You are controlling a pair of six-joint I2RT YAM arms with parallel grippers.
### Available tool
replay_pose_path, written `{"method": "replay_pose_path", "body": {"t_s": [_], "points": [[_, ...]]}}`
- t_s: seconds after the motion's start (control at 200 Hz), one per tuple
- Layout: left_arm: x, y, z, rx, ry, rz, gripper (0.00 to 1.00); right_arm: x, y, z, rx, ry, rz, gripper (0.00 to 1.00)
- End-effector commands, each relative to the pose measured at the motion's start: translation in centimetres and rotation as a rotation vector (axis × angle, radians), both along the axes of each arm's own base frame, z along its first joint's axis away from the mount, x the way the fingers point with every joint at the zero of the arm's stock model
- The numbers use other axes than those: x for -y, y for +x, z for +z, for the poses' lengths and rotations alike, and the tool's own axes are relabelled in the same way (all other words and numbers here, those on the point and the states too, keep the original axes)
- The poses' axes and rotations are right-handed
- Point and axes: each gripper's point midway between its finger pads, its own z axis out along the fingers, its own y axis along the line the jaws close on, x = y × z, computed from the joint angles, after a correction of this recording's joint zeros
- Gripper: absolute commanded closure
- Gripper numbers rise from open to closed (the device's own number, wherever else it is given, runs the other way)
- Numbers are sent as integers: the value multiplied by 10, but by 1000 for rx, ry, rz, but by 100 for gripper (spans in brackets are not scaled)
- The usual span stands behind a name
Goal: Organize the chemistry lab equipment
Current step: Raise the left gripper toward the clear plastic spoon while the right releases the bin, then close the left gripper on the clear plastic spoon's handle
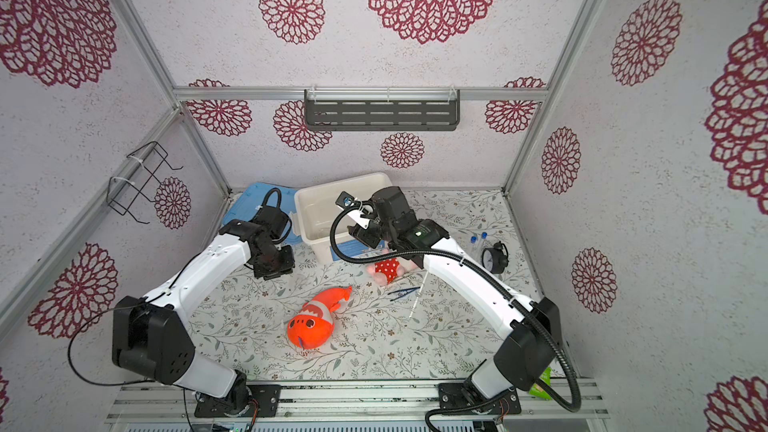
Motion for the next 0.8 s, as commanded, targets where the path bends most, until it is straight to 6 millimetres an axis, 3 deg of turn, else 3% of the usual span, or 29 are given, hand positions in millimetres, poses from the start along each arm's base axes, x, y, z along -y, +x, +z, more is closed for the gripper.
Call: {"method": "replay_pose_path", "body": {"t_s": [0.0, 0.15, 0.385, 0.545, 0.701, 0.791], "points": [[4, 20, -8, 61, 30, -14, 64, 16, 6, 49, 160, 69, -69, 37], [6, 29, -29, 24, 58, -22, 64, 21, 6, 55, 179, 76, -93, 37], [9, 40, -45, 5, 73, -15, 64, 26, 3, 58, 193, 77, -99, 37], [7, 40, -55, -11, 89, -6, 74, 25, 2, 59, 193, 79, -93, 38], [7, 43, -52, -5, 92, -10, 86, 22, 1, 58, 187, 81, -78, 37], [6, 41, -46, -9, 93, -13, 88, 21, 1, 56, 183, 79, -72, 37]]}}
